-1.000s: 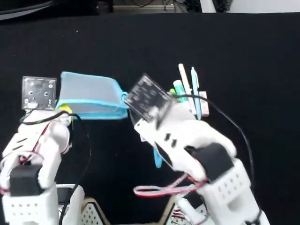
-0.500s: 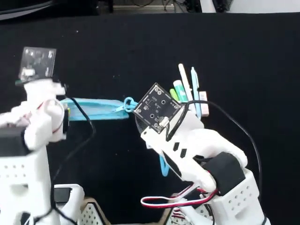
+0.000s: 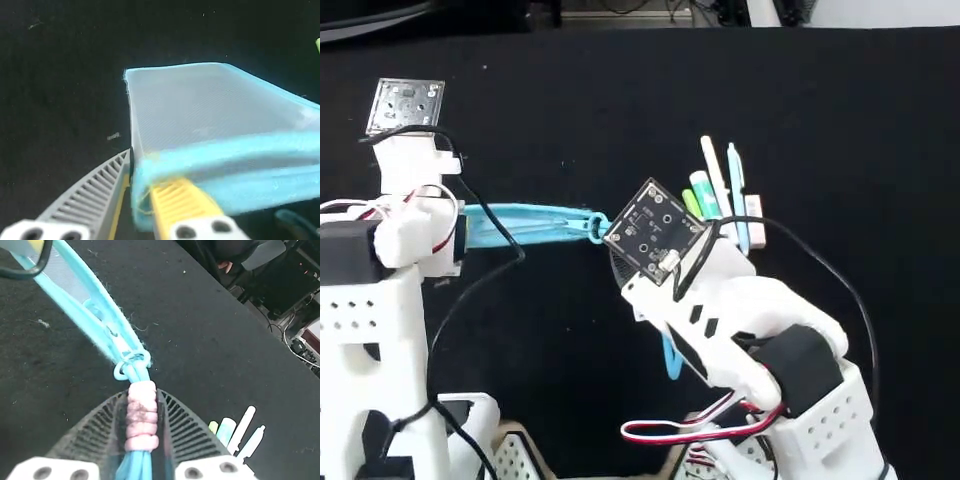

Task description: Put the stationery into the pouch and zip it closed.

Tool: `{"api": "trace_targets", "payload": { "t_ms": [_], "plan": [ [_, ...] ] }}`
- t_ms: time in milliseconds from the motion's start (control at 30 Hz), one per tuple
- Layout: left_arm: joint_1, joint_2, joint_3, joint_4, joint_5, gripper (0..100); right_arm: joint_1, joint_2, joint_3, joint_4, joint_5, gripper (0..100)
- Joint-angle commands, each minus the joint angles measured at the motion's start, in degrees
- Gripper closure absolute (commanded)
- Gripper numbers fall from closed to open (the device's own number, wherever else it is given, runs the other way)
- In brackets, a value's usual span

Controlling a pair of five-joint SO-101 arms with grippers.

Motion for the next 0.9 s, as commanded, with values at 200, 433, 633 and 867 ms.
{"api": "trace_targets", "payload": {
  "t_ms": [200, 433, 633, 867],
  "plan": [
    [0.31, 0.53, -1.36, 0.09, -0.18, 97, 3.69, 7.87, -3.21, 0.18, 0.35, 98.8],
    [0.31, 0.44, -1.63, -1.58, 1.05, 97, 11.78, 7.96, -3.82, 2.2, 0.35, 98.8],
    [0.66, 0.97, -1.27, -5.1, 5.1, 97, 13.27, 8.22, -5.49, 4.48, 0.44, 98.8],
    [0.75, 0.53, 1.19, -7.03, 5.01, 97, 13.54, 8.22, -5.67, 4.4, 0.35, 98.8]
  ]
}}
